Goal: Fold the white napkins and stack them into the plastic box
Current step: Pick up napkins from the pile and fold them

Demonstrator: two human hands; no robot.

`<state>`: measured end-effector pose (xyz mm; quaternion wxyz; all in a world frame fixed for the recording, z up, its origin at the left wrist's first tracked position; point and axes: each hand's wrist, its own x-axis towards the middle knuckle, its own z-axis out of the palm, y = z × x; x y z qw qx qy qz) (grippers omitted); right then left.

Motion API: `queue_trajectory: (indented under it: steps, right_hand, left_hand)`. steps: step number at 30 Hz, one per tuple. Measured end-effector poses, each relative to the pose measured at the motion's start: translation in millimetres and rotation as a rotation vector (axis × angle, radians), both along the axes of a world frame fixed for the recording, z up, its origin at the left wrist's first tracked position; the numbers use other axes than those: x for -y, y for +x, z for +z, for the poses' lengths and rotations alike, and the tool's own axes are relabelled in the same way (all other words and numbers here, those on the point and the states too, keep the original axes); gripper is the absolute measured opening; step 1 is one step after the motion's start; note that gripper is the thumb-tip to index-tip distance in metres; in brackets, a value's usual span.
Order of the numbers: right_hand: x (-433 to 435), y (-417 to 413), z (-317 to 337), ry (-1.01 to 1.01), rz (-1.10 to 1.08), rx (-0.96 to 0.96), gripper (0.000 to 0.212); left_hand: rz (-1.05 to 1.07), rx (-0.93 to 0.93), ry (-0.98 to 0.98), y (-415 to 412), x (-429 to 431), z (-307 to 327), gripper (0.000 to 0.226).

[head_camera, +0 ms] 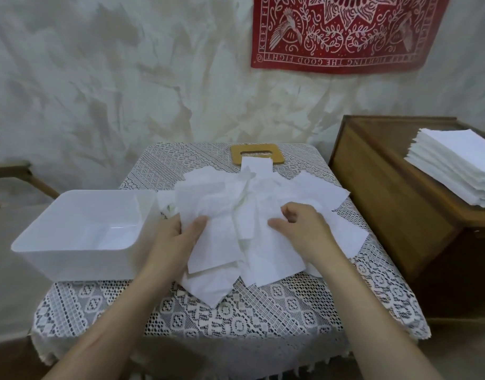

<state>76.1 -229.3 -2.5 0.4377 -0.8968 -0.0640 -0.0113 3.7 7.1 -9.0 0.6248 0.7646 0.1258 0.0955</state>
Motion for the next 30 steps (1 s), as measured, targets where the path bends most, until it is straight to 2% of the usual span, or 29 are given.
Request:
queue_trajectory:
  steps: [2,5,9,12,14,15,18,21,24,30]
  right_hand:
    - [5.4,0.2,9.7,0.040,-0.040,0.059,0.037]
    - [14.3,-2.1,30.5,0.302,-0.052,0.091,0.033]
    - [20.6,-8.0,48.1,0.689,-0.023,-0.004,0.016]
    - [16.0,-7.8,46.2,0.775,0.016,-0.092,0.017]
    - [5.5,-5.5,36.7,0.734,0.028,-0.118,0.013]
    - [-0.9,-4.6,30.2,0.691,0.031,-0.124,0.018]
    - [-17.6,0.8,5.0,0.419,0.041,-0.107,0.044]
    - [-21.3,7.2,-8.8,0.184,-0.036,0.021,0.044]
    - [-18.3,7.0,-6.8,0.232,-0.141,0.076,0.027]
    - [-12.9,7.8,-13.0,0.171,-0.131,0.005,0.029]
  left_hand:
    - [-0.005,0.007,-0.030,0.8,0.4,0.8,0.024]
    - [-0.012,0.008,-0.082,0.9,0.1,3.5,0.025]
    - [0.009,0.026,-0.116,2.0,0.7,6.3,0.022]
    - [0.017,0.011,-0.148,1.6,1.6,5.0,0.022]
    - [0.011,0.019,-0.154,-0.1,2.4,4.5,0.019]
    - [0.007,0.024,-0.154,-0.8,2.6,3.7,0.019]
    - [0.005,0.052,-0.125,-4.1,3.2,0.6,0.015]
    - [0.020,0.060,-0.074,-6.4,1.3,-2.5,0.014]
    - [0.019,0.044,-0.052,-8.5,-1.1,-3.8,0.016]
    - [0.007,0.052,-0.066,-7.9,-1.2,-6.2,0.015]
